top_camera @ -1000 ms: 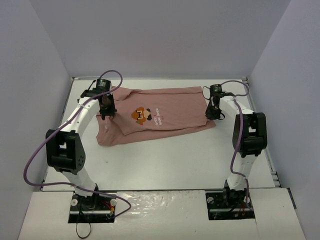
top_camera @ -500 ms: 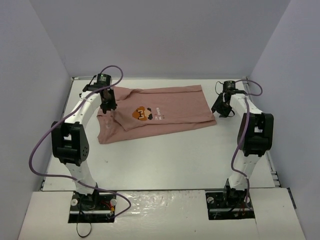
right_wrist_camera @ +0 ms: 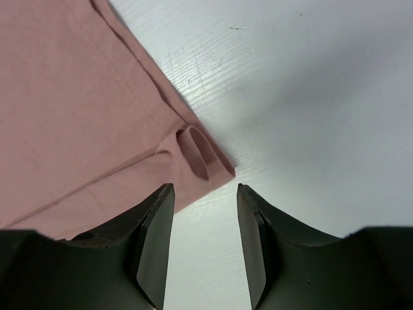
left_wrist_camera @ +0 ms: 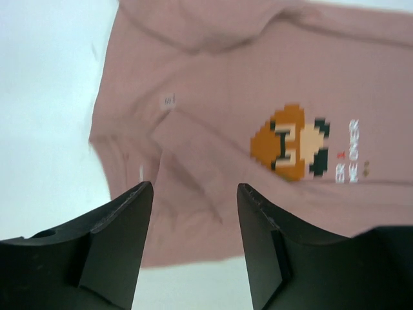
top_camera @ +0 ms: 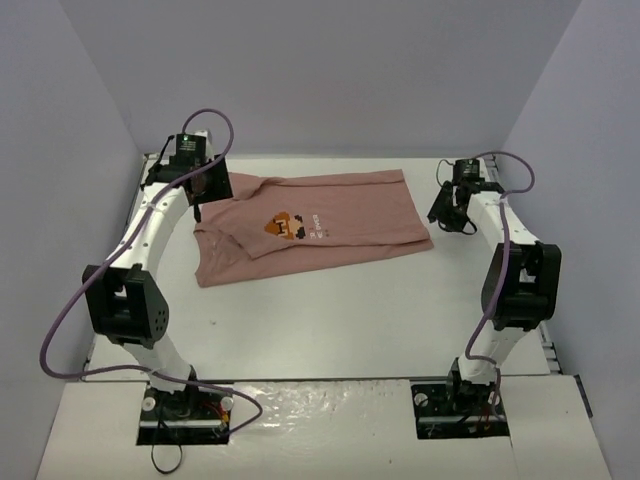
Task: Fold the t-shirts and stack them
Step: Fold the flattened tshirt in 1/3 of the way
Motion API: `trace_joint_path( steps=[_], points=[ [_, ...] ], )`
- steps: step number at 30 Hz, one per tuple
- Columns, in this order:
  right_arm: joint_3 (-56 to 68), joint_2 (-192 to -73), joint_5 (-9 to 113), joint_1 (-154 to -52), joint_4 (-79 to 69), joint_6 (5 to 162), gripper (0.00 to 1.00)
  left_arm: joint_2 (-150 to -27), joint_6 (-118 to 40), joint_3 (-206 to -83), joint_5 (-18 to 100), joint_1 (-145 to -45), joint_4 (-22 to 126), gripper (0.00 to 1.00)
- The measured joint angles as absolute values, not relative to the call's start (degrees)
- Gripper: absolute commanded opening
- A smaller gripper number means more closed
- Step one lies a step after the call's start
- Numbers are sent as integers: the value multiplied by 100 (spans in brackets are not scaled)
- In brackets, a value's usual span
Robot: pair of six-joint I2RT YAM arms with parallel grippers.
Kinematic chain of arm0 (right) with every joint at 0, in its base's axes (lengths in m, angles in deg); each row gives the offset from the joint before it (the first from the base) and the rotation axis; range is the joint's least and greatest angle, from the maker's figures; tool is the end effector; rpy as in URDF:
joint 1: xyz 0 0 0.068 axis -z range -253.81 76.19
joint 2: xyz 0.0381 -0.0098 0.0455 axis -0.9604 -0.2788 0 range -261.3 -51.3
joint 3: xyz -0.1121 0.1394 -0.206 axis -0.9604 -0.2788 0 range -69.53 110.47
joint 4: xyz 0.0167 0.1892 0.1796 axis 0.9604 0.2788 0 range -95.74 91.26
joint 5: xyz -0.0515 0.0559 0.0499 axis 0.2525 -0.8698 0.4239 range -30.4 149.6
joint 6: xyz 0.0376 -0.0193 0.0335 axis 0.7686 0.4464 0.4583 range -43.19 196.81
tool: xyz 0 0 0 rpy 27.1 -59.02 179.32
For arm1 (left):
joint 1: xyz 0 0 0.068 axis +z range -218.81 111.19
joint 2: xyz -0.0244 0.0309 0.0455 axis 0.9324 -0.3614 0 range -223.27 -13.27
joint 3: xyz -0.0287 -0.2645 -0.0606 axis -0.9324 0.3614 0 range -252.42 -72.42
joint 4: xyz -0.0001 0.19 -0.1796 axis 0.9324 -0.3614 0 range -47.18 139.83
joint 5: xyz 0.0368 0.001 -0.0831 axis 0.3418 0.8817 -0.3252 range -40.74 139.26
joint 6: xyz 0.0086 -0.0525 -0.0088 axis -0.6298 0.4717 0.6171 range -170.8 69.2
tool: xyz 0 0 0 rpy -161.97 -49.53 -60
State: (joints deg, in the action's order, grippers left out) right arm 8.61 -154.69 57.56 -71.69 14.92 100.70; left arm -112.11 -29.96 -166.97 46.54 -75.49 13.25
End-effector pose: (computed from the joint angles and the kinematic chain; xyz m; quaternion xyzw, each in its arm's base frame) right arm 0.4044 -0.0138 0.2413 0.2021 0.9045 0.0870 0.3653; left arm 0.3893 -0.0474 0.3442 -0.1023 0.9035 -0.1198 0.3986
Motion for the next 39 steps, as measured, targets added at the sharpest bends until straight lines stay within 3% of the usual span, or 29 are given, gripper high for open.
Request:
trace_joint_path(
  steps=[5,9,18,26,32,39],
  points=[
    [487,-14706,5763,-7353,1335,10020,39,-10029,-2866,-14990,4718,-7549,1258,52],
    [185,-14488,5681,-7765,1061,9965,35,-10044,-2757,-14246,4722,-7549,1274,51],
    [-402,-14860,5230,-8289,406,9738,29,-10673,-2442,-13776,4835,-7549,1638,51],
    [-993,-15426,5141,-8277,-143,9603,21,-11184,-2137,-13347,4959,-7544,2000,43],
    [-1629,-15023,5179,-8106,-621,9829,20,-11043,-2034,-13173,5054,-7436,2077,41],
    [-2215,-14371,5410,-8038,-202,10133,20,-10513,-2018,-12670,5186,-7125,1795,42]
  ],
)
